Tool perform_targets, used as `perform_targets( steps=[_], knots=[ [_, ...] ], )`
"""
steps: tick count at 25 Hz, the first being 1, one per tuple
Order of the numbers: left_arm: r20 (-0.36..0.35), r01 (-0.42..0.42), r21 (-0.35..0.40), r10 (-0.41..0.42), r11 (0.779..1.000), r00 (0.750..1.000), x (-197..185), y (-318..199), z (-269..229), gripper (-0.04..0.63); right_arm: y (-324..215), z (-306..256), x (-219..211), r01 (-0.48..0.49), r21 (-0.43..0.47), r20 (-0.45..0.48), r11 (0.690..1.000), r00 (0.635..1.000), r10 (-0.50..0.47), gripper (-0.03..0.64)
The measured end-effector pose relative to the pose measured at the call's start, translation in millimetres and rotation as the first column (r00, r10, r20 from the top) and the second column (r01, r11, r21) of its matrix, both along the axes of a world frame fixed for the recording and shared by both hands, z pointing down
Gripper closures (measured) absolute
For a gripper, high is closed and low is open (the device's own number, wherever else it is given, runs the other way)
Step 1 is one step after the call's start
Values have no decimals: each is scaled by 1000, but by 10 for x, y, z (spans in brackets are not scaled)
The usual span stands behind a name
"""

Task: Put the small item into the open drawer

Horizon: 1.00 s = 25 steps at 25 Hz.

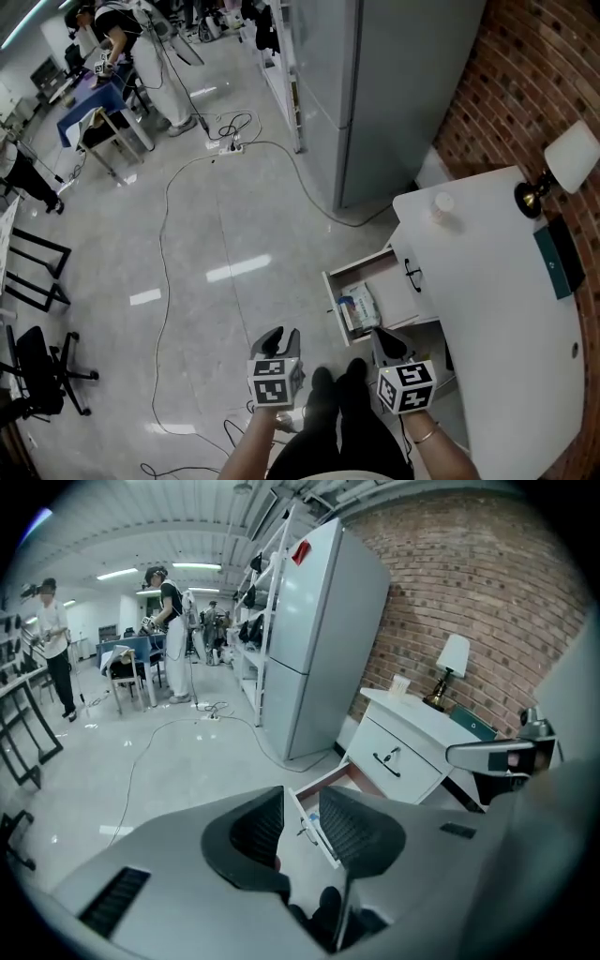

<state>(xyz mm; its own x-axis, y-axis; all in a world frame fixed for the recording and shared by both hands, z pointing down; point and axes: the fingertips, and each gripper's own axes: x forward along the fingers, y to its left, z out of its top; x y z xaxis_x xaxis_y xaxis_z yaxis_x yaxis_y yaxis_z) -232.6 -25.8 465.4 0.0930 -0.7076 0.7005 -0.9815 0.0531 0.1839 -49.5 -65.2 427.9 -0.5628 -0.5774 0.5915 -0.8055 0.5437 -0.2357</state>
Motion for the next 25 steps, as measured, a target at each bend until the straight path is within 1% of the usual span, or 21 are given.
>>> perform_targets(
  steps=[3,7,11,15,16,20,25],
  knots=[
    [2,18,52,-18,998,1000,-89,60,-239,466,26,-190,-18,1,18,16,1000,1000,-2,609],
    [18,36,136,-39,990,999,-212,157,-587,477,103,-472,-37,1,39,53,999,999,-3,609],
    [28,43,198,-49,979,998,-332,218,-883,488,148,-753,-72,-5,79,84,997,997,-2,609],
    [11,61,252,-66,966,998,-406,285,-1100,494,213,-971,-82,-5,116,100,993,995,-7,609],
    [11,66,268,-71,961,997,-425,301,-1159,506,237,-1017,-84,-4,123,106,992,994,-9,609],
    [14,75,300,-83,951,996,-456,347,-1367,523,291,-1149,-74,-14,141,122,990,993,-4,609],
    [28,70,333,-84,940,996,-475,406,-1509,543,333,-1236,-43,-19,159,115,987,993,1,610]
  ],
)
